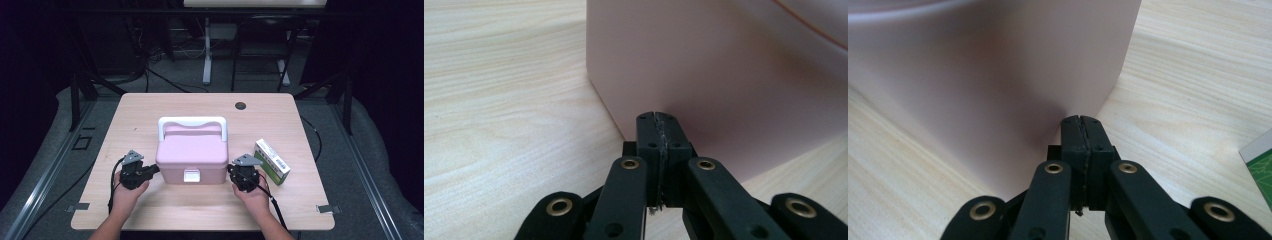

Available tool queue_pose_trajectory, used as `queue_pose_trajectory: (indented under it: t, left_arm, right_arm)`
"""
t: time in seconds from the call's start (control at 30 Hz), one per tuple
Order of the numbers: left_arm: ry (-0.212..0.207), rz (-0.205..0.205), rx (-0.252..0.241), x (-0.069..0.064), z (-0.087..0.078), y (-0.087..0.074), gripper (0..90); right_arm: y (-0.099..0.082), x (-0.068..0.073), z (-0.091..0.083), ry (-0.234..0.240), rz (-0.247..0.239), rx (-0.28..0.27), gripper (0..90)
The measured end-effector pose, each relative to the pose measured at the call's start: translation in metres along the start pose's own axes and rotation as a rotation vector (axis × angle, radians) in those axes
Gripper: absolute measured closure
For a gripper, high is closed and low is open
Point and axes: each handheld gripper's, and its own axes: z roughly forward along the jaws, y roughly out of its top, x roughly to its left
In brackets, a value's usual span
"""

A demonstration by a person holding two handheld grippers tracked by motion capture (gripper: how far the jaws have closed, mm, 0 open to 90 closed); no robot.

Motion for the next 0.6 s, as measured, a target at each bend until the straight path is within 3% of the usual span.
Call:
queue_pose_trajectory:
  t: [0.6]
  left_arm:
    - [0.003,0.016,0.028,-0.015,-0.012,-0.008,89.6]
  right_arm:
    - [-0.005,0.007,-0.015,-0.007,-0.027,0.047,90.0]
